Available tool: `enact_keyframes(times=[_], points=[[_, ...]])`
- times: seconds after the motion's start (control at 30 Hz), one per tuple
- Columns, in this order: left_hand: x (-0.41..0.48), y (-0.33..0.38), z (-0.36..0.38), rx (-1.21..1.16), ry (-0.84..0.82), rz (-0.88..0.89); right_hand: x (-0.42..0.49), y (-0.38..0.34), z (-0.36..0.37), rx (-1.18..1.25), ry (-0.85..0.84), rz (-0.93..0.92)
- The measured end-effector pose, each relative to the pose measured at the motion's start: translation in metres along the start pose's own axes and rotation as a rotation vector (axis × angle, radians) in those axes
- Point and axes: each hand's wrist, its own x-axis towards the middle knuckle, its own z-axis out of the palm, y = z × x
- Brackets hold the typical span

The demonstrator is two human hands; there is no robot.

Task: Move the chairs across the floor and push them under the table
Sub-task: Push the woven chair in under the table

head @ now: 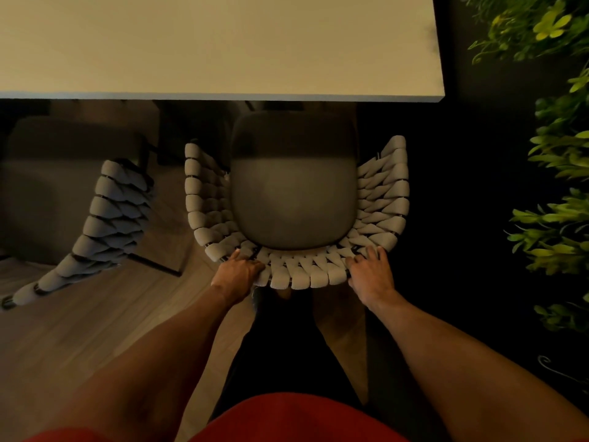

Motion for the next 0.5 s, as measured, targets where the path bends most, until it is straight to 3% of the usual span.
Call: enact_keyframes(times=[0.23,0.5], points=[[-0.006,0.006,-0.002,0.095,0.027,-0.018,-0.002,-0.006,0.003,0.024,0.013,-0.006],[-0.034,0.018,-0.026,0.081,-0.074,-0.031,-0.013,-0.001,-0.009,0.063,-0.055,-0.065]])
